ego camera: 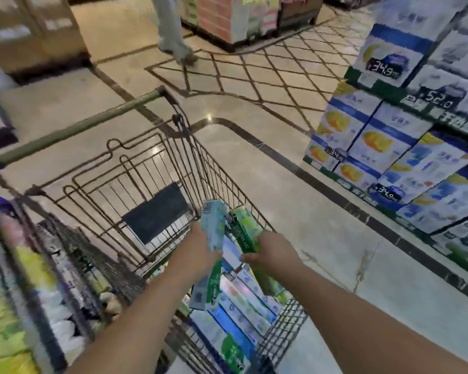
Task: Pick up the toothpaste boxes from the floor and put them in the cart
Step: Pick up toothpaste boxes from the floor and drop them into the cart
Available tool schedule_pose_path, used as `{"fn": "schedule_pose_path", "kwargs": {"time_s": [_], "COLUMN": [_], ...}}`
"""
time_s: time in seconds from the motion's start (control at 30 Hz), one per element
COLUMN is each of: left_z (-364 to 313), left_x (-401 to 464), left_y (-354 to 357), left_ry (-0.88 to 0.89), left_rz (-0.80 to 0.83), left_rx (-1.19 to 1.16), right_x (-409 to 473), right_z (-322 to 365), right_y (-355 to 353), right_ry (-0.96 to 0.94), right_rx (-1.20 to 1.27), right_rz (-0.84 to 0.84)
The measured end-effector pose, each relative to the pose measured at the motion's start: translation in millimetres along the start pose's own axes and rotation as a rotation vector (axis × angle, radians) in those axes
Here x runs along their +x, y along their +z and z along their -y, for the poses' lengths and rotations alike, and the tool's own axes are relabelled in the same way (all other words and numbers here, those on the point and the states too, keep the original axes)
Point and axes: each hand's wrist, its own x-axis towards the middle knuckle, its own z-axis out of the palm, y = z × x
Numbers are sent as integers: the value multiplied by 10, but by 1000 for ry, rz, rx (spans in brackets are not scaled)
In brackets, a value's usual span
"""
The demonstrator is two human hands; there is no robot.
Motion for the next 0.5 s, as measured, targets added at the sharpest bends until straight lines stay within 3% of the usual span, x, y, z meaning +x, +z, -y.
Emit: {"fn": "schedule_pose_path", "kwargs": {"time_s": [0.3, 0.5], "left_z": [869, 1422], "left_x": [705, 1014], "left_y": [594, 1157], "left_ry": [-408, -661], "left_rz": [-174, -183], "left_rx": [-177, -185], "right_x": [1278, 1759], "right_z": [377, 402], "right_y": [910, 1771], "right_ry": [-234, -215], "right_rx": [-110, -144], "right_rz": [242, 380]}}
